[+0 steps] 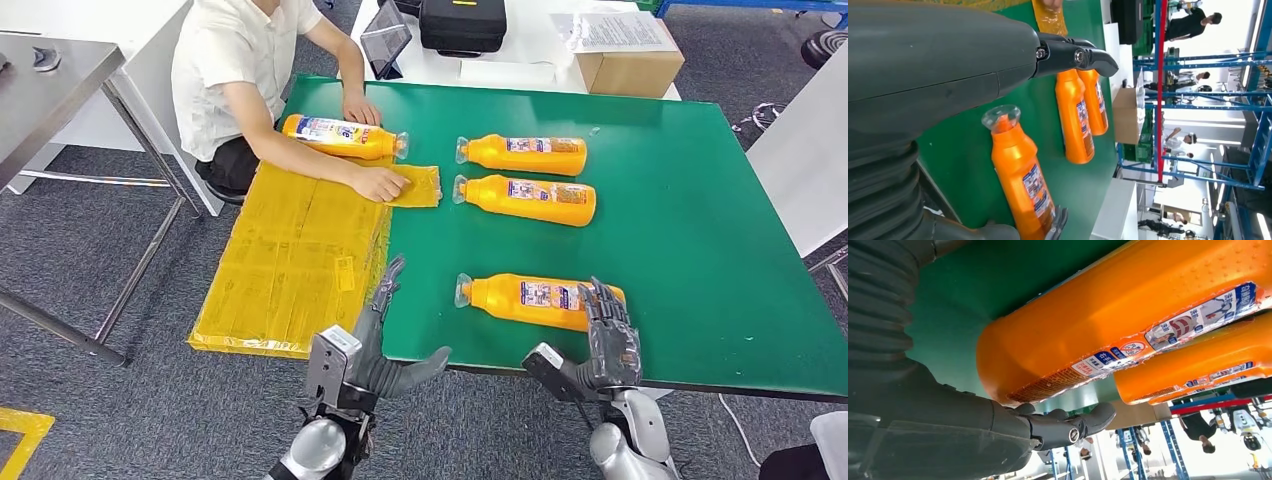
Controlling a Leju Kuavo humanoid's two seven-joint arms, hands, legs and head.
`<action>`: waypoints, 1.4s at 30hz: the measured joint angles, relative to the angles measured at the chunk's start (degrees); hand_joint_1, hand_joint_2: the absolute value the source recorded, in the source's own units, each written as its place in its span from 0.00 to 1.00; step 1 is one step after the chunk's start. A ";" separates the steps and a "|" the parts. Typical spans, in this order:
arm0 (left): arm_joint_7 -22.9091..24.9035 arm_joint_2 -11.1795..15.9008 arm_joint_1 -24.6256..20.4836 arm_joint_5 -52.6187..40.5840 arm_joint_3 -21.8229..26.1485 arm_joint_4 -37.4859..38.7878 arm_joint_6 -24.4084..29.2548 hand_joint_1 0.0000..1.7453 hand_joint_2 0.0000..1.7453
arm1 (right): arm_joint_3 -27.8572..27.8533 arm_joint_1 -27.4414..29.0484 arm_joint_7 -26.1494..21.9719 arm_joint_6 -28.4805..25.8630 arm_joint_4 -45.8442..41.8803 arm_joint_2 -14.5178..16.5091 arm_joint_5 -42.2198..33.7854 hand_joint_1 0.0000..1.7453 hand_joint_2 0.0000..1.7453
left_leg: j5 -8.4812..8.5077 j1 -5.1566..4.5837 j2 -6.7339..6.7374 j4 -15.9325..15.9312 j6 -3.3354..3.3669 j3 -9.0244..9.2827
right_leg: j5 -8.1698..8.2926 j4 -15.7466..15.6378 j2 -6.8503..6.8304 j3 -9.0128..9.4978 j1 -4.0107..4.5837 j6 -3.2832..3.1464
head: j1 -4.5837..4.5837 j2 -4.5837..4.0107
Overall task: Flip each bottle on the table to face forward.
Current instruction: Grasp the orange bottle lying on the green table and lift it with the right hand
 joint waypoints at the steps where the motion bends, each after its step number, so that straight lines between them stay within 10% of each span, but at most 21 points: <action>1: -0.03 0.00 -0.07 0.00 -0.08 0.07 0.03 0.00 1.00 | 0.31 -0.34 0.00 -0.08 0.52 -0.11 0.00 0.00 1.00 | 0.00 0.00 0.00 0.00 0.00 0.00 | 0.00 0.00 0.00 0.00 0.00 0.00 | 0.00 0.00; 42: 3.99 -0.48 -1.63 1.86 -2.38 1.44 -2.97 0.00 1.00 | 10.67 -8.03 22.54 3.26 6.04 -1.75 15.72 0.00 1.00 | 0.02 -0.01 0.04 0.01 0.02 0.16 | 0.03 -0.01 0.01 0.14 -0.01 0.01 | 0.00 0.00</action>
